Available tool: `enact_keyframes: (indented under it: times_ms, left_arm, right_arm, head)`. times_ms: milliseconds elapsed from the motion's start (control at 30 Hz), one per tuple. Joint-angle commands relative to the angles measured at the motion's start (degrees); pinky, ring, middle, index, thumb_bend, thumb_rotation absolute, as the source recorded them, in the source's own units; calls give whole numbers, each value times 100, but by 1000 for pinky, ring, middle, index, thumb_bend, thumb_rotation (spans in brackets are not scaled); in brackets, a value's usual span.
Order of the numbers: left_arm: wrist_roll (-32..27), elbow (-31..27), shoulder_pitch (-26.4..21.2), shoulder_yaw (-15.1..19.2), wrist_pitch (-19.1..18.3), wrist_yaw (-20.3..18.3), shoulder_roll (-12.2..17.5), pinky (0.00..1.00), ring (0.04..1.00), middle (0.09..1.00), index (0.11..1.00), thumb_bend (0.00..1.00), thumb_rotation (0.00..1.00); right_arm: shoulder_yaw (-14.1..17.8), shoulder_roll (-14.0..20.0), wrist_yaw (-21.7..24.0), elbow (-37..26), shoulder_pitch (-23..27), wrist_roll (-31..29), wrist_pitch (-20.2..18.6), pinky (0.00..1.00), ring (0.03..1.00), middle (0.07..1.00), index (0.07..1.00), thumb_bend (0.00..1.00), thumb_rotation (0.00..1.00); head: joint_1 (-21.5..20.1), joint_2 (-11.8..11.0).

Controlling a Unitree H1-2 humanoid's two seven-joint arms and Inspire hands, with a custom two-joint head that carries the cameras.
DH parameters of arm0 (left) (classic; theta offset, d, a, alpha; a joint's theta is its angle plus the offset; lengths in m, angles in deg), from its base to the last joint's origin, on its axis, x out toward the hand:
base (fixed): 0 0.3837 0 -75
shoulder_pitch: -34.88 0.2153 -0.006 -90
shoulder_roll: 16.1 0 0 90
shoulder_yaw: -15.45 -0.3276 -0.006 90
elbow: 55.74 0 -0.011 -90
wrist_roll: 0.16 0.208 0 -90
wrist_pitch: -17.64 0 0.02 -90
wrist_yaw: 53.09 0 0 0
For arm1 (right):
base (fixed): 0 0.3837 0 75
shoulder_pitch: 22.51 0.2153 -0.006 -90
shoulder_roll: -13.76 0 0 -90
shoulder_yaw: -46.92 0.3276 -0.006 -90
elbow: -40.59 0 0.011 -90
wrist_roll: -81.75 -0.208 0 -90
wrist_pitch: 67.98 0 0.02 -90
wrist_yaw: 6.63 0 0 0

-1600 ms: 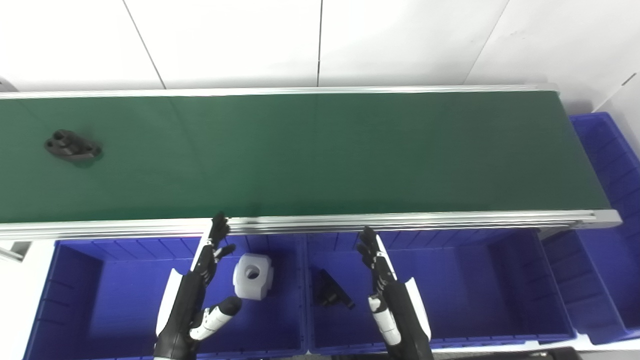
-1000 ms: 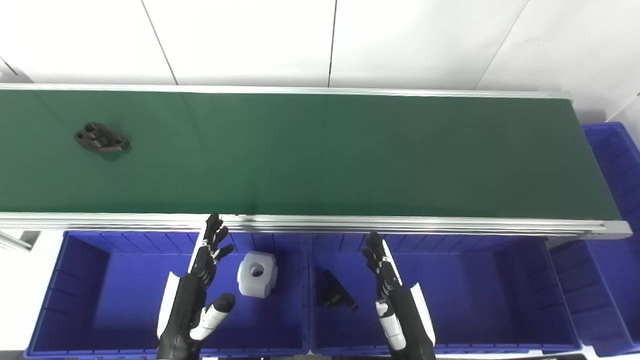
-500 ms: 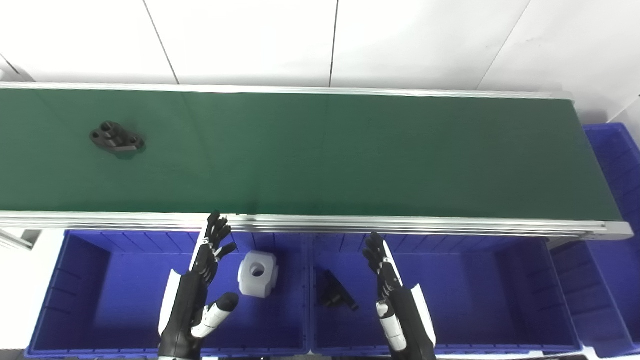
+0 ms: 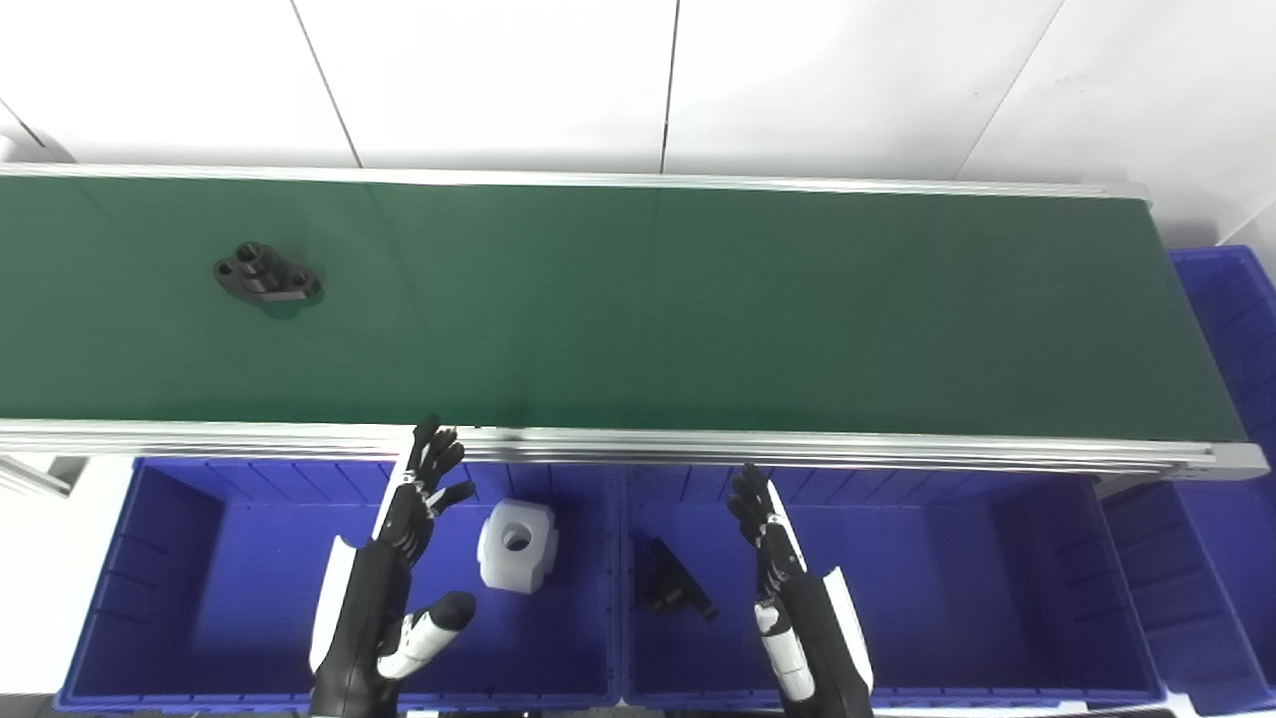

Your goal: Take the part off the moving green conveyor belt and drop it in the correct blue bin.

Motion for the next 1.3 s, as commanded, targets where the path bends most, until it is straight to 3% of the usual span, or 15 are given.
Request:
enact_keyframes:
  times_ms: [0,233,400,533,600,733,933,1267]
  left_arm:
    - [-80,-36,11,2,300,41,22,793,910,940,965,923,850]
    - [63,-117,35,-7,96,8,26,811,915,945,976,908,858]
    - [64,-18,29,-11,210,53,-12,797,910,945,970,886,845]
    - [204,108,11,-26,255,73,-25,790,907,946,970,899,859]
    - [229,175,12,-54,209,47,-17,798,910,948,973,928,875]
    - [152,392,-38,-112,303,22,-21,794,912,947,967,935,858]
    - [146,894,-227,-244,547,237,-81,765,898,926,935,914,824]
    - [158,1191,-425,-504,545,481,-103,716,882,898,903,939,803]
  right_arm:
    - [-5,-31,36,-127,-78,-11,361,997,968,974,1000,866,1000]
    - [17,-17,54,-124,-67,-23,343,991,968,977,1000,878,1000]
    - [26,-11,71,-147,-73,-27,314,991,968,976,1000,871,1000]
    - [63,-2,52,-45,-58,0,361,983,960,974,1000,883,1000]
    - [86,9,55,72,-32,-34,437,988,959,978,1000,903,1000]
    - [166,46,45,332,45,-45,644,988,959,978,1000,912,1000]
    - [269,139,65,576,161,-200,711,981,949,970,1000,918,1000]
    - [376,325,220,725,322,-546,723,1000,977,998,1000,905,1000]
  head:
    - [3,4]
    - [47,-7]
    - [44,-12]
    - [123,-267]
    - [264,-536]
    - [524,-856]
    - [777,-1106]
    - [963,-1207]
